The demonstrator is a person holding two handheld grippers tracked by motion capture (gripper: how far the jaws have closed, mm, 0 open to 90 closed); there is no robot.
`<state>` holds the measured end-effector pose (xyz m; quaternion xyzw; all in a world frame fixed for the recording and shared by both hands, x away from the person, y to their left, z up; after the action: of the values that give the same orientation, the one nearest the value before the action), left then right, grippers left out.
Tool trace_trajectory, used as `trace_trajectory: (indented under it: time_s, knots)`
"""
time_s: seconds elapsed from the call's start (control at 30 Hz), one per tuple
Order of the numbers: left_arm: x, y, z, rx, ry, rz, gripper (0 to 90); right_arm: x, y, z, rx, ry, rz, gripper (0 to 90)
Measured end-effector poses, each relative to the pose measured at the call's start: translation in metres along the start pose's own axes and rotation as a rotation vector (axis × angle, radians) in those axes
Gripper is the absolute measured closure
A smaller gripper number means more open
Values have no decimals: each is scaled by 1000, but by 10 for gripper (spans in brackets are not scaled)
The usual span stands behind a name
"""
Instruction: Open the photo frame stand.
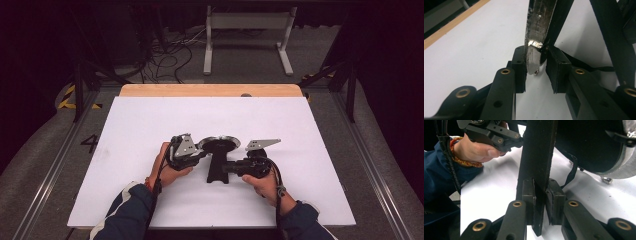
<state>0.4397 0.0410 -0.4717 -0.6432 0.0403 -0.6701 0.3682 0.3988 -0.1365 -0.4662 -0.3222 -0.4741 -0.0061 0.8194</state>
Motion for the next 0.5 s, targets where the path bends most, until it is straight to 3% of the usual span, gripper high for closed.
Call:
trace_trajectory:
  time_s: [0.5]
  knots:
    - [-1,4,0,35,17,4,701,-2,1,-2,-27,-11,18,794]
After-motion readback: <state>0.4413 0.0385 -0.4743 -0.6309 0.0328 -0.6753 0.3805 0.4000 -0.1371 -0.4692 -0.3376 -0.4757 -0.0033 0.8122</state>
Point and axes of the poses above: each handheld gripper's, and its own axes: y roughly forward along the jaws, x roughly out of its top, z roughly to its left, the point moved 6 cm from there along y, roughly forward along the jaws, and after that the axes turned 3 degrees about -x, right-handed, at the moved point
